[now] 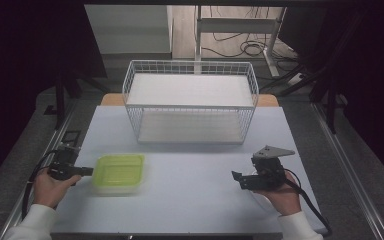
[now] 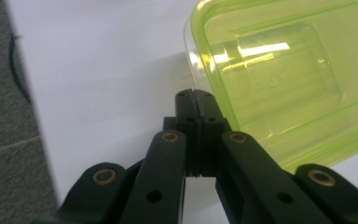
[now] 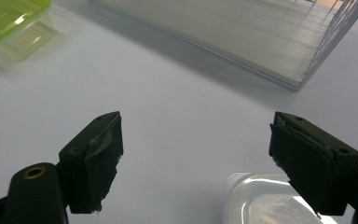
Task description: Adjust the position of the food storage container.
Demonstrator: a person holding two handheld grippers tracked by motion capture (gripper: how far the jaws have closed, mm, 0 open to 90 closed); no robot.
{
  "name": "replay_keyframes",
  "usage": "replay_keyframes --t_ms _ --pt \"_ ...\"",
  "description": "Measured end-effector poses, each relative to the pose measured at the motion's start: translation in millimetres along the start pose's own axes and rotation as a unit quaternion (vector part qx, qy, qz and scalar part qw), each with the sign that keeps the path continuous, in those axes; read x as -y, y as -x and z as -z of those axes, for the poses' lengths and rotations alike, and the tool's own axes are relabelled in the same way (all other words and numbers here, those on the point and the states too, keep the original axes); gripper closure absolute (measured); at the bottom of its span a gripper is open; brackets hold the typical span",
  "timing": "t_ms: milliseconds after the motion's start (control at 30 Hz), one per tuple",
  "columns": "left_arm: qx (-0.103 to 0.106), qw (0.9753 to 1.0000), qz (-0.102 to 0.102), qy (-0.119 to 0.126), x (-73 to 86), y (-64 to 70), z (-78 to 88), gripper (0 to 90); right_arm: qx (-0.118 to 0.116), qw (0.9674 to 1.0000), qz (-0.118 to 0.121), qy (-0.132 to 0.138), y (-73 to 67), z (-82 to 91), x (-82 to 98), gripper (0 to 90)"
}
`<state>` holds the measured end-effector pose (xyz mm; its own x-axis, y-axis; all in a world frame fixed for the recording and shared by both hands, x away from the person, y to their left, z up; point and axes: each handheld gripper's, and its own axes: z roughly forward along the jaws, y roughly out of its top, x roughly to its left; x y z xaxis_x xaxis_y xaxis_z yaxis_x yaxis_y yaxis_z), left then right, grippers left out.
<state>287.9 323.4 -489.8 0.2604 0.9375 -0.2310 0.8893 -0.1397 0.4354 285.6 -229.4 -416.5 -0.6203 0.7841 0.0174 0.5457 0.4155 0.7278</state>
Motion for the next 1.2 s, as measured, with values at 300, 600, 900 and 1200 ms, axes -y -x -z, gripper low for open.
replay_keyframes --t_ms 300,600,900,1200 --pt "0.023 0.9996 -0.018 -0.003 -11.8 23.3 -12.6 89.7 0.000 1.0000 -0.001 -0.003 -0.1 -1.1 0.2 17.5" --pt "0.041 0.9985 -0.037 0.000 -21.8 50.5 -23.2 89.8 0.001 1.0000 -0.001 -0.002 0.0 0.5 0.2 17.5" --pt "0.057 0.9974 -0.045 0.007 -22.5 69.1 -28.9 89.9 0.001 1.0000 -0.001 -0.004 0.0 -0.4 -0.1 17.5" --pt "0.075 0.9949 -0.068 0.004 -25.6 94.2 -34.3 89.9 -0.001 1.0000 0.004 -0.005 -0.7 -1.1 -0.3 17.5"
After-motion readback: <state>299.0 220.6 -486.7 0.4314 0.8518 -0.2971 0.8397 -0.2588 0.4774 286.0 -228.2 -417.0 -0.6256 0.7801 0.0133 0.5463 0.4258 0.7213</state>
